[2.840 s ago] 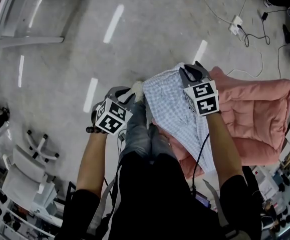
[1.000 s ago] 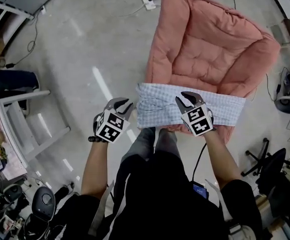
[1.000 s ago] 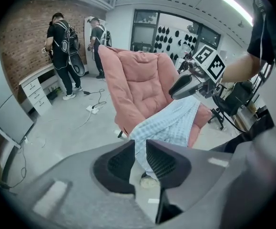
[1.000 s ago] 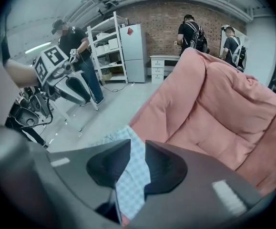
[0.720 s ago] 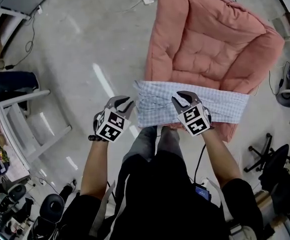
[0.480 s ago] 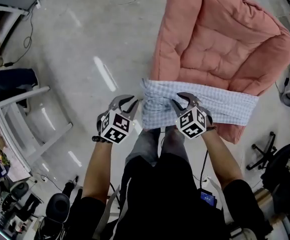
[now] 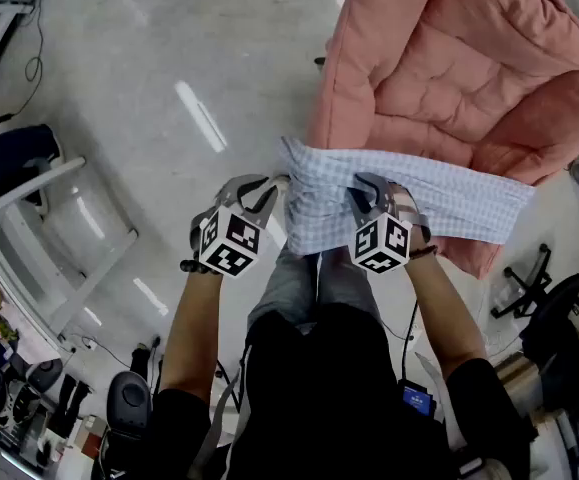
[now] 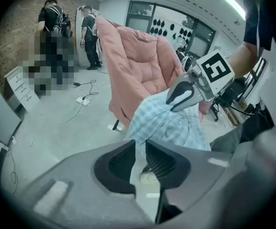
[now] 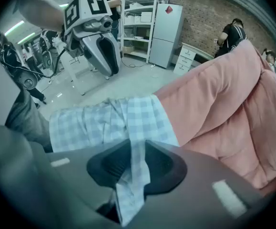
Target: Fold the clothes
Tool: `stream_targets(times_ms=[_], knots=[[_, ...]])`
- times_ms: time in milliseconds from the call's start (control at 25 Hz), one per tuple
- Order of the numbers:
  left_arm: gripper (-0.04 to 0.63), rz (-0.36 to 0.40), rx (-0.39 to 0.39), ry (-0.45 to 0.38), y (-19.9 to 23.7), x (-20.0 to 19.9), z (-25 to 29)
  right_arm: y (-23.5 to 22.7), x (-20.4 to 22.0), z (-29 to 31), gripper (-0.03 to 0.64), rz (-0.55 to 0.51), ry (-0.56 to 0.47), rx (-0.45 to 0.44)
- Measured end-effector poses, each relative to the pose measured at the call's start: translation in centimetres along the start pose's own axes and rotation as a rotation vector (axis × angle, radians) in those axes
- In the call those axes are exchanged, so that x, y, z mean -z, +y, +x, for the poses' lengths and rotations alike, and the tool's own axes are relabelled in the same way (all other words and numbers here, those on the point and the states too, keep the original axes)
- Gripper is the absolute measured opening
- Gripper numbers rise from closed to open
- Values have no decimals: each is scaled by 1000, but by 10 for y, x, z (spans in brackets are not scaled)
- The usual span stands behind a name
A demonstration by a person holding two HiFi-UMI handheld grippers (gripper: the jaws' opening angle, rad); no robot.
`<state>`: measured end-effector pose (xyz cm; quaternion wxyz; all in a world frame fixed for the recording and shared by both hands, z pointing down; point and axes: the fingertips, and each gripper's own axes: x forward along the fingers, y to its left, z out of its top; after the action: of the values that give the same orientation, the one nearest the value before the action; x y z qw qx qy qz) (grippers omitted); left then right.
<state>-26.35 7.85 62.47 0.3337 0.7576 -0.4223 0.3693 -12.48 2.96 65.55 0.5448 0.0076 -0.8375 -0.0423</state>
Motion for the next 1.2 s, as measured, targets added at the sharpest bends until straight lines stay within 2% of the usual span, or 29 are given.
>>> stream_targets(times_ms=[80,160,440,640,720,800,880,920,1080,1200], knots=[[77,-13,1,-3,4,1,1,-5,-5,-3,55,9,-11,12],[77,-23,2,-9,8,0,2,-11,-11,-10,29,34,-21,13],[78,-22,9,-33,18,-24,11,-46,-35,-48,25,55,-67,10],[91,34,44,-24,22,-38,26,-82,-52,-51,5,91,-114,55],[92,51,65,-14,21,-40,30,-83,-53,-48,5,115,-113,-4],[92,62,77,-5,20,-42,32,-68,-50,-45,20,118,-106,-99],[92,75,85,4,18,-41,34,-47,-43,-41,100,92,-92,-175],[92,81,89,8,16,-40,35,-37,-40,-38,100,72,-85,-194],[92,87,106,24,10,-30,39,-9,-31,-28,100,19,-61,-227],[92,82,110,29,8,-25,38,-5,-30,-20,115,-3,-46,-211]])
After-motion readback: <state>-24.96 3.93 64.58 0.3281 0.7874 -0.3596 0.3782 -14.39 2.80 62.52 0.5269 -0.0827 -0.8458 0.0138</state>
